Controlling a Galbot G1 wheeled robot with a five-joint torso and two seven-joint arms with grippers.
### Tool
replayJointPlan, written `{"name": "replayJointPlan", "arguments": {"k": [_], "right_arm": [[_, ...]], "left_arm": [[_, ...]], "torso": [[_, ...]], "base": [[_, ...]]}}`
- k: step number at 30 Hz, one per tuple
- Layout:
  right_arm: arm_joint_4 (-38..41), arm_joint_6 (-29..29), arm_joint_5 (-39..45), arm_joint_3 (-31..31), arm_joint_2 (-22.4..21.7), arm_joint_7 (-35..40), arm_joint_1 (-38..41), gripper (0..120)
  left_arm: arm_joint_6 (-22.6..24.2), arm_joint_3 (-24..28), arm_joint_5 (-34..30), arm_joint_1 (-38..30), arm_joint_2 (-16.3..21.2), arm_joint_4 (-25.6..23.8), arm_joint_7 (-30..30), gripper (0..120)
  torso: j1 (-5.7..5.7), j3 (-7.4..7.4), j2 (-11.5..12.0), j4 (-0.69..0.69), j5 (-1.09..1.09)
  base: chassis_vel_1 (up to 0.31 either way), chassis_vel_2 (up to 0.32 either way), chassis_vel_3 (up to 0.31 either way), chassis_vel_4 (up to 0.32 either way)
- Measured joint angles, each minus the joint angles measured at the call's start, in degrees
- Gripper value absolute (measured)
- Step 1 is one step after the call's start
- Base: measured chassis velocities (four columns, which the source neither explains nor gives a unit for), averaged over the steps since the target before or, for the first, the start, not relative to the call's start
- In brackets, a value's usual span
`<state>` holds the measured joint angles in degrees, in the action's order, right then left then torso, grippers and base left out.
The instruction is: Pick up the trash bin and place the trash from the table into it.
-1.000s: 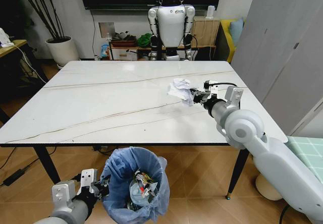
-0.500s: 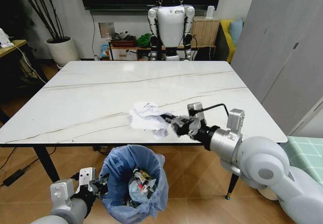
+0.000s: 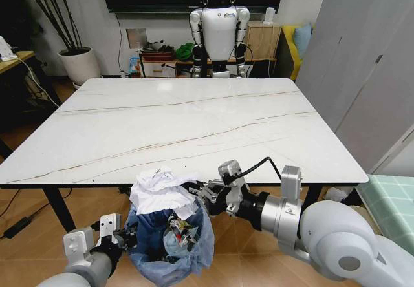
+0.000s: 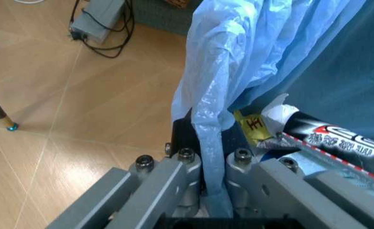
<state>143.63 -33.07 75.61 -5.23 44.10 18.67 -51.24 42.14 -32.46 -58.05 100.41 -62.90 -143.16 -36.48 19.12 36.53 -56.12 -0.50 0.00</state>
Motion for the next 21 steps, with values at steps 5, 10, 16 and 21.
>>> {"name": "replayJointPlan", "arguments": {"k": [5, 10, 16, 21], "right_arm": [[-0.9, 0.2, -2.5, -4.5, 0.4, 1.5, 1.3, 0], [-2.3, 0.1, -5.3, -7.2, 0.8, 2.2, 1.4, 0], [-3.3, 0.0, -6.7, -7.8, 0.9, 2.5, 1.4, 15], [-3.5, 0.0, -8.1, -8.0, 0.7, 2.4, 0.8, 29]], "left_arm": [[0.0, 1.2, 0.0, -1.1, 0.1, 0.8, -0.1, 0], [0.0, 2.5, 0.1, -2.3, 0.0, 1.4, -0.4, 0], [0.0, 3.5, 0.2, -2.6, -0.2, 1.5, -0.6, 0], [0.0, 3.5, 0.2, -2.7, -0.2, 1.5, -0.6, 0]], "torso": [[0.0, 0.0, 0.0, 0.01, 0.0], [0.0, 0.0, 0.0, 0.0, 0.0], [0.0, 0.0, 0.0, 0.0, 0.0], [0.0, 0.0, 0.0, 0.0, 0.0]], "base": [[0.0, 0.0, 0.0, 0.0], [0.0, 0.0, 0.0, 0.0], [0.0, 0.0, 0.0, 0.0], [0.0, 0.0, 0.0, 0.0]]}}
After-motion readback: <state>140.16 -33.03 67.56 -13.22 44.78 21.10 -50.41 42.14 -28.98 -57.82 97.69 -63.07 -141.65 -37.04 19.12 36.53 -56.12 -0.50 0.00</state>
